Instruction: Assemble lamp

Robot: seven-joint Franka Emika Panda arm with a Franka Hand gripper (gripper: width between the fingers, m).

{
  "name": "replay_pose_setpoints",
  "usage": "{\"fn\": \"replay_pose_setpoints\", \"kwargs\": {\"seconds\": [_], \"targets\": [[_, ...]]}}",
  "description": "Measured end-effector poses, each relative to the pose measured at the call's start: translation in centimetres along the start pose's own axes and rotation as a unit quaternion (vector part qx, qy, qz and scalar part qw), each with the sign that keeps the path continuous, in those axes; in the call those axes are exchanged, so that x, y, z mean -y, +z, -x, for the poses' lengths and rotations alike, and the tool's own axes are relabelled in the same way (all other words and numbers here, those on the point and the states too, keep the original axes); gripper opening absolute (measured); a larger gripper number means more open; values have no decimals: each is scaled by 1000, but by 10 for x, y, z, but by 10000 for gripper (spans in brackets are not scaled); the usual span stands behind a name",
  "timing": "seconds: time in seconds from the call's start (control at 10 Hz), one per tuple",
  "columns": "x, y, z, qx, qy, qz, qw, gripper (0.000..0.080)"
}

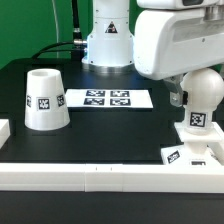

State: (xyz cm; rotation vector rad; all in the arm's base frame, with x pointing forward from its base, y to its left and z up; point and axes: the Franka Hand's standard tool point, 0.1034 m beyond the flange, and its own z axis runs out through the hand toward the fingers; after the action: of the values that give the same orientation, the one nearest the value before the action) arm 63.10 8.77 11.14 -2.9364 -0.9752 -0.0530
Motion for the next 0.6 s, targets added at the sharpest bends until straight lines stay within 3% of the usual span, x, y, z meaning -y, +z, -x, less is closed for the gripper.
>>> {"fn": "replay_pose_setpoints", "kwargs": {"seconds": [0.4, 0.6], "targets": [[-2, 1, 2, 1, -101, 1, 995, 699], [-1, 2, 2, 11, -186, 9, 982, 699]]}}
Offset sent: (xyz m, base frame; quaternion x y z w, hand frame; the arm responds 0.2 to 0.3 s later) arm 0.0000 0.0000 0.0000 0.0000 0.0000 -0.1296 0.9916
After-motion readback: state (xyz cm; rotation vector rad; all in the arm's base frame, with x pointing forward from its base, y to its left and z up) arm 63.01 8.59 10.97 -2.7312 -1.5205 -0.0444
